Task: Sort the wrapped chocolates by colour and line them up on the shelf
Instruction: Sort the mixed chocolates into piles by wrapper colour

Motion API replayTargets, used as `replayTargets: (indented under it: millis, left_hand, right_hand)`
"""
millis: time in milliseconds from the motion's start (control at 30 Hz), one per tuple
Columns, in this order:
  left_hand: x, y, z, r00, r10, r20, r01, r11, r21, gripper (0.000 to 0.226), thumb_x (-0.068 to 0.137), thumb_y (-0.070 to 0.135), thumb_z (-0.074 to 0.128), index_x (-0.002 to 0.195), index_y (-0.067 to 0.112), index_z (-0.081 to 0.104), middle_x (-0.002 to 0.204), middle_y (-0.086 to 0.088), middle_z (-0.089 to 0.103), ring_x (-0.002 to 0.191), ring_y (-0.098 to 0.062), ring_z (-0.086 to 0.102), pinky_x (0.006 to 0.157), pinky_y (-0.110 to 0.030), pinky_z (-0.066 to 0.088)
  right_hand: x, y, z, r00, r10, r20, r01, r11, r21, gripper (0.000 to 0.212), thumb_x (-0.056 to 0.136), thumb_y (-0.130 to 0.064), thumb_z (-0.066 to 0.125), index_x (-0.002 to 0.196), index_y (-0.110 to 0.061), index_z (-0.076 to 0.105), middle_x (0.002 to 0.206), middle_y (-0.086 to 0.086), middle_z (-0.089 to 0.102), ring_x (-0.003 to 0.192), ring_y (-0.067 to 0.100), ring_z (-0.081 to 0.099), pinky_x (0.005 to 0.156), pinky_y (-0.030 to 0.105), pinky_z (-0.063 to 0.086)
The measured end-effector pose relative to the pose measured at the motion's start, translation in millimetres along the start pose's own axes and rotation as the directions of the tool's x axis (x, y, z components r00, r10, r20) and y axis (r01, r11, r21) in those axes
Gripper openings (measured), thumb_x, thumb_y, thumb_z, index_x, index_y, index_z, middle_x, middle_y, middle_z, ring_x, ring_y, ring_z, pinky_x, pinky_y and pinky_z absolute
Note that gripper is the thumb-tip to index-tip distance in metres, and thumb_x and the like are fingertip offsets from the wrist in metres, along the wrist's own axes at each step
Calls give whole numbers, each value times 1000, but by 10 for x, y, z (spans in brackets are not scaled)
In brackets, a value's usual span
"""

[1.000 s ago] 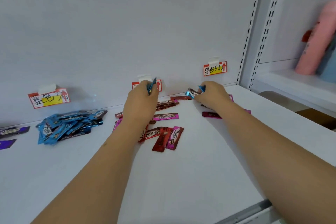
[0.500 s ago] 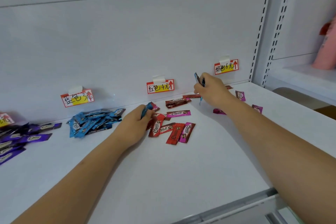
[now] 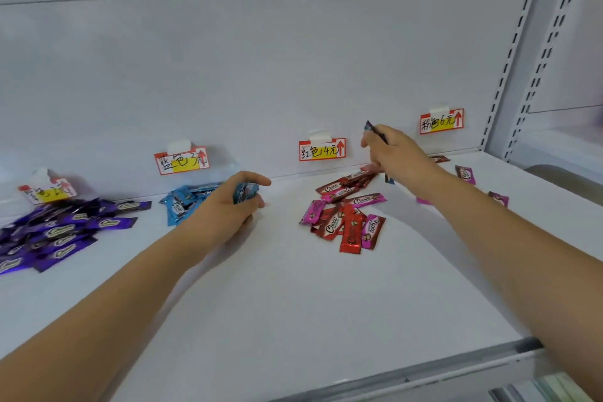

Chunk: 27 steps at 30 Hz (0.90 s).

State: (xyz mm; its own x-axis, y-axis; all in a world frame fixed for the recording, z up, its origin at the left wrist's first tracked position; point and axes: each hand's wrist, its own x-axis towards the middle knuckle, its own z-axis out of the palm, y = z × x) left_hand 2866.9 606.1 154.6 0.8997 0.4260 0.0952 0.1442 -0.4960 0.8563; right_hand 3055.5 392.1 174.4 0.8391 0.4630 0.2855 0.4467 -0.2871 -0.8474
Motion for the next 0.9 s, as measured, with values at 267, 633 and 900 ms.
replayTargets:
  millis: [267,633,900]
  left_hand:
    - [-276,-426,-589,990,55,-129,-36,989,146,24,105,30,33,109,30,57,106,17,56,91,2,51,70,-5,34]
    - [-66,-672,-728,987,75,-141,-35,963,267,71,89,15,63,150,26,28,147,-1,25,138,-18,26,107,-31,33]
    - [19,-708,-526,1000,-4,-22,16,802,597,83,86,73,45,153,45,6,164,-4,-2,151,-28,0,121,-51,13]
  right_hand:
    - [-252,-636,881,980,-122,158,147,977,-157,40,97,-56,42,95,-18,55,75,-2,53,65,14,47,61,30,36]
    - [-186,-600,1682,867,-132,481,292,915,-277,43,102,-35,35,141,-21,48,138,9,44,130,23,41,109,36,34]
    - [-94,-393,1370,829,30,559,349,753,-558,57,100,-30,48,153,-24,27,155,7,30,141,24,31,115,35,28]
